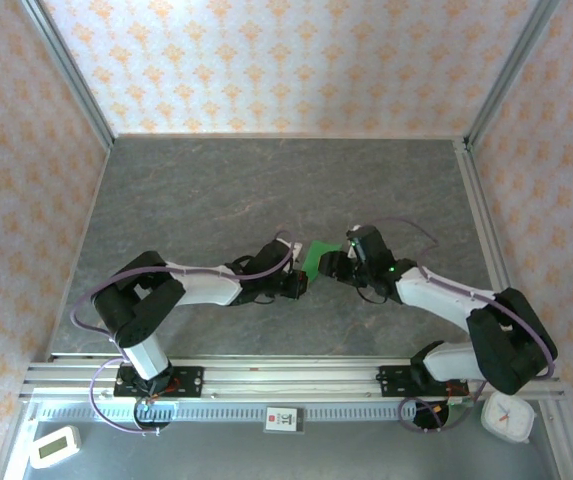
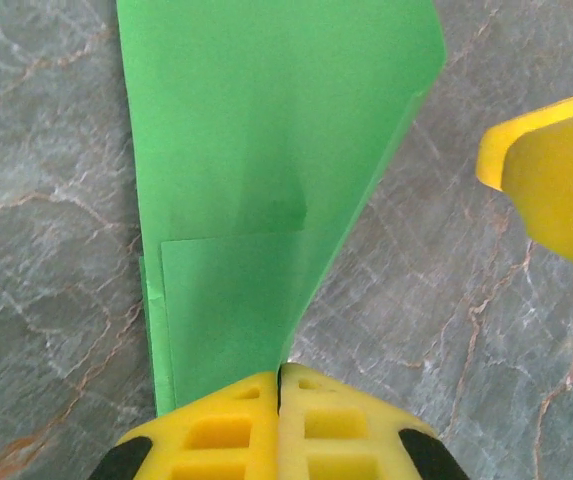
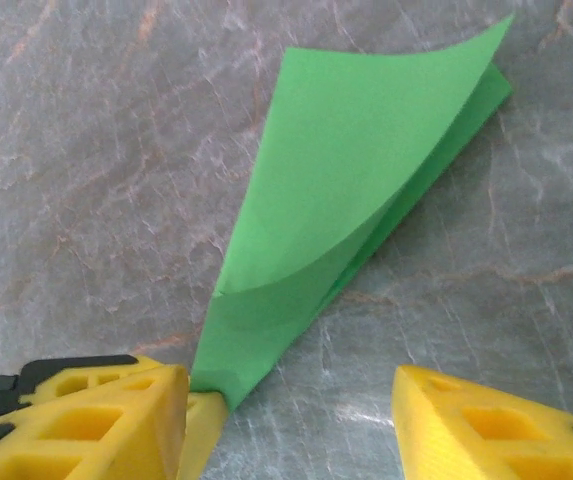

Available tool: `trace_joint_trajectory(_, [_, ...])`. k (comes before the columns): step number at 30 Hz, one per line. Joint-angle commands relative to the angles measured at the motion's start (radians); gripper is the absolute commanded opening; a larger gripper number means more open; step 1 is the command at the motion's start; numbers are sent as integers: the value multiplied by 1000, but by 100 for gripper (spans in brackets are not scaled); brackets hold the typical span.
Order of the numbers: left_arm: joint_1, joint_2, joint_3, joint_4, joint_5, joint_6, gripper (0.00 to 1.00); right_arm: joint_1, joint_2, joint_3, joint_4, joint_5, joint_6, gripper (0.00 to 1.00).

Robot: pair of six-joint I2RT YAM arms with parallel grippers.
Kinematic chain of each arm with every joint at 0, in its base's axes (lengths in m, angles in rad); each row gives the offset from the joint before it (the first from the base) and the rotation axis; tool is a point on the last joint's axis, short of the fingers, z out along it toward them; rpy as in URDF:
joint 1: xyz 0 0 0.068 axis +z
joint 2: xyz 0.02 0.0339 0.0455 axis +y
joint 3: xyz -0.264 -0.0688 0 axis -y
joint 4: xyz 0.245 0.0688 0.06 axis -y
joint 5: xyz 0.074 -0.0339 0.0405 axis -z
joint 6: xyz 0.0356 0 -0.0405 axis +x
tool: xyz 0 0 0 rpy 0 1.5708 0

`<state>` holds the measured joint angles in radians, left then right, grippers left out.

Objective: Fold a paper plane with a square sheet of paper (pick it up from the middle)
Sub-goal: Fold the wing for the fifth time at the center of the table.

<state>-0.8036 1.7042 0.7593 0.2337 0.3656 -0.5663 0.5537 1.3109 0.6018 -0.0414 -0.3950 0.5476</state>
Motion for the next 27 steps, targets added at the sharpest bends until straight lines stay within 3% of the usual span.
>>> trace_joint_trajectory(1, [-11, 19, 13, -35, -17, 16, 0, -6, 26, 111, -69, 68, -72, 54])
trace_joint_trajectory(8, [-43, 25, -25, 4, -80, -117, 0, -19, 191, 301, -185, 92, -197, 45])
trace_joint_trajectory(14, [-86, 31, -40, 28, -136, -220, 0, -23, 370, 447, -268, 70, -297, 30])
trace_joint_trajectory(20, [-91, 49, -27, 29, -139, -215, 0, -23, 499, 524, -305, 51, -344, 14])
trace_joint_trajectory(27, [-89, 66, 12, -22, -144, -166, 0, -25, 509, 526, -305, 55, -346, 10])
